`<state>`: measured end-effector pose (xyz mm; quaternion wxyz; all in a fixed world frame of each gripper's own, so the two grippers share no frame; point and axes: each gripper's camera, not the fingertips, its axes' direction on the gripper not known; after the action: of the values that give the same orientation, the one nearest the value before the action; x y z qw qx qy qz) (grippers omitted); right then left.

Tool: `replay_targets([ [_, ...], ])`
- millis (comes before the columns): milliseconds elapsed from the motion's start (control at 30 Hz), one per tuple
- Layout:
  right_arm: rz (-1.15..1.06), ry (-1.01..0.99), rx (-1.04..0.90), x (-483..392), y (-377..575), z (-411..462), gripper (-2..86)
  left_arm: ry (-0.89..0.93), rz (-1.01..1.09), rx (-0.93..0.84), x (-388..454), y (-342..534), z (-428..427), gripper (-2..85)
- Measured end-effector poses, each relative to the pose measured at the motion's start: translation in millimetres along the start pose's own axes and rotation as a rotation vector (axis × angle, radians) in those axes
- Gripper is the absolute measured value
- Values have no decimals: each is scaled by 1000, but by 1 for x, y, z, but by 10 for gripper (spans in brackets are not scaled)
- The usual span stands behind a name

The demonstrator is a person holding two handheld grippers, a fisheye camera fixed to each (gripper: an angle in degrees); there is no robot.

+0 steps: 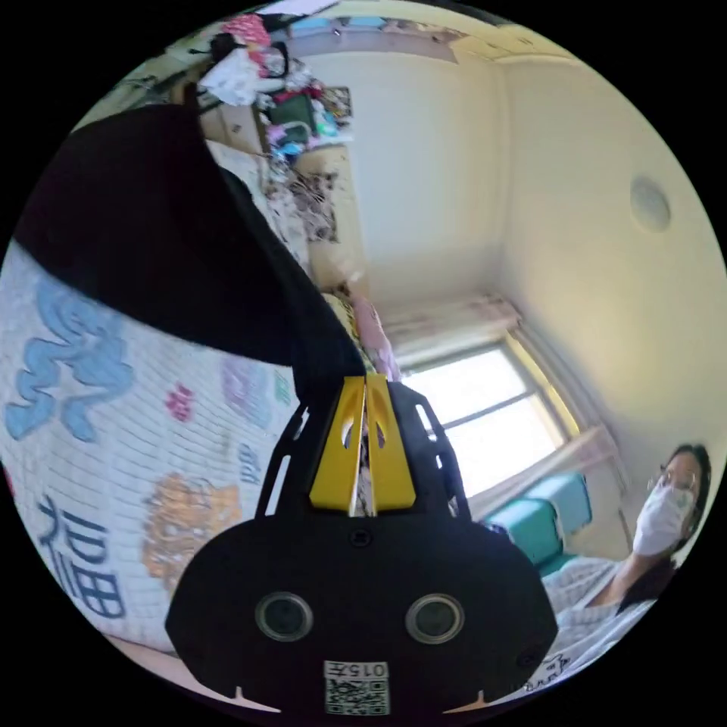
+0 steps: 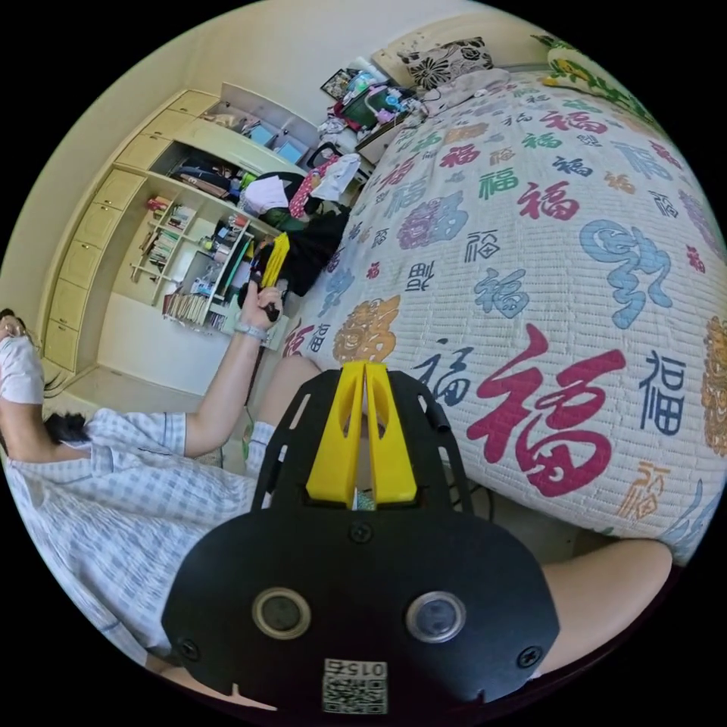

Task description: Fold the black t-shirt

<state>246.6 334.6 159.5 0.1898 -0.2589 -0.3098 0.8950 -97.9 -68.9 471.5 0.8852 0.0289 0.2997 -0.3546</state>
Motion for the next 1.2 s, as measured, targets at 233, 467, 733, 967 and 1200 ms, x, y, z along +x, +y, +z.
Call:
replay_targets([
  [233, 145, -22, 145, 45, 14, -32, 3, 15, 107, -475, 45, 113, 134, -4],
  [467, 198, 74, 179, 87, 18, -52, 71, -416, -62, -254, -7, 116, 76, 100],
  [733, 167, 8, -201, 96, -54, 61, 88, -541, -343, -158, -58, 90, 85, 122],
  [967, 30, 45, -229, 73, -41, 52, 0, -364, -243, -69, -42, 93, 81, 104],
  [1200, -118, 120, -274, 46, 23, 24, -3, -516, -169, -134, -29, 86, 80, 170],
])
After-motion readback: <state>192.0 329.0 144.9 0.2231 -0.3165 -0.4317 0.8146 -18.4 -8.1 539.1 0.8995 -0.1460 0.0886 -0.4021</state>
